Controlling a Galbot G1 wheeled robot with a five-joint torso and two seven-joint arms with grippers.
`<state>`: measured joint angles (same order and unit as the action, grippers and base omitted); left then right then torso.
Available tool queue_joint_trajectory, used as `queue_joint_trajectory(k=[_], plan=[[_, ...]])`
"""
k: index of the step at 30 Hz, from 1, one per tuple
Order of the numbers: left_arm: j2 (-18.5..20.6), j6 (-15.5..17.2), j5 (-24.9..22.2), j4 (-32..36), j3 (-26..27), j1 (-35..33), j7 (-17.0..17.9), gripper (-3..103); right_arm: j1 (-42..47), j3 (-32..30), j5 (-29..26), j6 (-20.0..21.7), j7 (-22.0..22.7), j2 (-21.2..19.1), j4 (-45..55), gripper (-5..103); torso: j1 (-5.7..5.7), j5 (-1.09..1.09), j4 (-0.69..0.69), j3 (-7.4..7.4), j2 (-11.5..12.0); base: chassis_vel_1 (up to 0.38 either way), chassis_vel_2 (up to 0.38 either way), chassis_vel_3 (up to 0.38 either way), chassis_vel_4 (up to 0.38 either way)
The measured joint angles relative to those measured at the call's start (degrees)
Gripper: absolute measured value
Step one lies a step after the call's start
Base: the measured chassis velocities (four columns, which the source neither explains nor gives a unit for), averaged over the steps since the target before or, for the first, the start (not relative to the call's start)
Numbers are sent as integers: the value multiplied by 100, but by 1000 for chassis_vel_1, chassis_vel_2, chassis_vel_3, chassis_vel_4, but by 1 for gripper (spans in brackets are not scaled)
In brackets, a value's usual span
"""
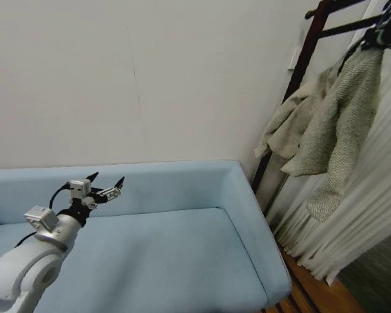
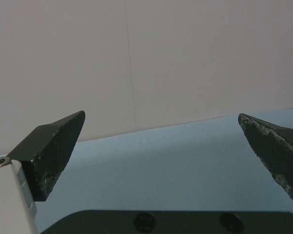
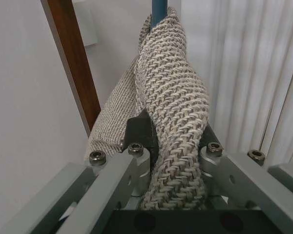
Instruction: Pick up the clothes from the sofa and hang them on the clothes hanger.
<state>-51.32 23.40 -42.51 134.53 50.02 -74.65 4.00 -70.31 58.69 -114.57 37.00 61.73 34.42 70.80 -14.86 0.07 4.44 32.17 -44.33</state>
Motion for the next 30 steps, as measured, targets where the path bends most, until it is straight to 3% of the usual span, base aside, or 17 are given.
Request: queue_joint_trajectory(k=[30], plan=[[-85, -86, 170, -88, -178, 58, -46, 100, 298, -57, 43, -65, 30, -109, 201, 10, 0, 1, 3, 0, 0, 0, 0, 0, 0]])
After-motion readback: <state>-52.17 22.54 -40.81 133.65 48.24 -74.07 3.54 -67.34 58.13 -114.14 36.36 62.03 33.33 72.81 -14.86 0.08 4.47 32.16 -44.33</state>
